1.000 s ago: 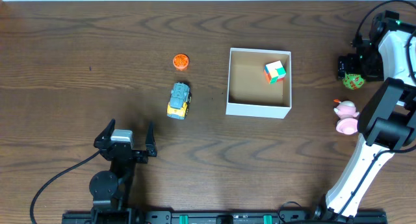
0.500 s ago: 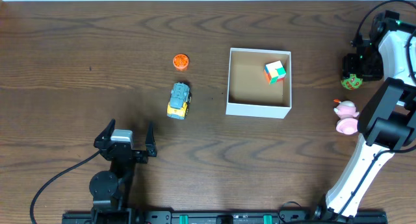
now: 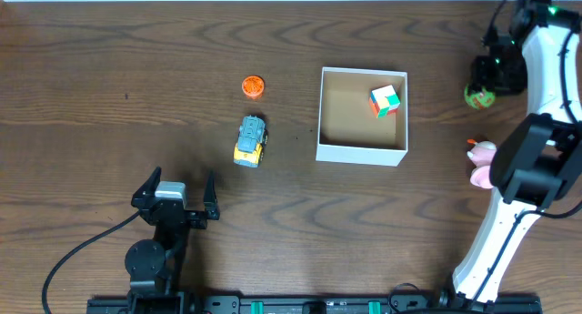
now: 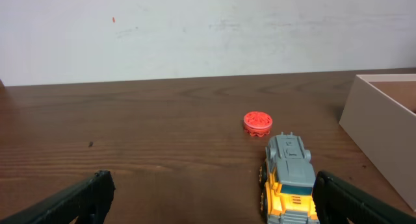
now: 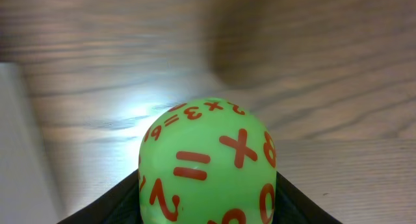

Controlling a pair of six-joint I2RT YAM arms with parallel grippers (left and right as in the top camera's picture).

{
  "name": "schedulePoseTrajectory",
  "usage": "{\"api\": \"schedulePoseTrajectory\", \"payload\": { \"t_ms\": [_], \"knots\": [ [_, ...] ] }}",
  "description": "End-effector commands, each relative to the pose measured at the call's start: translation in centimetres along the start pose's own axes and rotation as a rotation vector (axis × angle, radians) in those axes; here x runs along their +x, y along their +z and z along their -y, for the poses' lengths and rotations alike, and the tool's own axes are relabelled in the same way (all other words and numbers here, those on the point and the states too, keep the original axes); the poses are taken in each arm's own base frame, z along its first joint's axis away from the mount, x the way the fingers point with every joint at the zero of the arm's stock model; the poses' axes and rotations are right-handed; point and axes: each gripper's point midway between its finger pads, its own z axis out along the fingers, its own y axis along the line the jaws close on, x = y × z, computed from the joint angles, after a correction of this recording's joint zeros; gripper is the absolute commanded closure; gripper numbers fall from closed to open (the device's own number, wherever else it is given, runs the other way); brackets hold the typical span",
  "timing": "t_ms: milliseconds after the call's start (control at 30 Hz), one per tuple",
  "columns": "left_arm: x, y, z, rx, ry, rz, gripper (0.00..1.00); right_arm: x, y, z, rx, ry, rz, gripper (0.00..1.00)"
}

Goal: Pack container
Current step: 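Lift the green ball with the right gripper toward the white box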

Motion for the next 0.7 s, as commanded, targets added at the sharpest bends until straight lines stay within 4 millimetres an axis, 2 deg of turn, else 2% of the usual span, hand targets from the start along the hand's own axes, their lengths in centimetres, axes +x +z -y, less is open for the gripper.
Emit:
{"api": "schedulePoseTrajectory", "payload": {
  "t_ms": [0,167,267,467,667],
  "knots": [
    [1.5,0.1,0.2,0.014,0.012,-0.045,0.02,-1.5,-6.4,-4.5,-0.067,-0.042,0.147,0.46],
    [1.5,0.1,0.2,0.014,0.012,-0.045,0.02,-1.3,-11.5,-10.7,-0.116,-0.131,0.245,0.45],
    [1.5,0.1,0.2,0.014,0.012,-0.045,0.02,-0.7,-13.4,-14.4,-0.134,-0.208,0.288,0.45],
    [1.5,0.1,0.2,0.014,0.012,-0.045,0.02,1.1,-13.6,-21.4,-0.168,-0.359,0.280,0.44],
    [1.5,0.1,0.2,0.014,0.012,-0.045,0.02,2.2,-13.7,-26.7,-0.200,-0.471,0.304,0.43]
  ]
}}
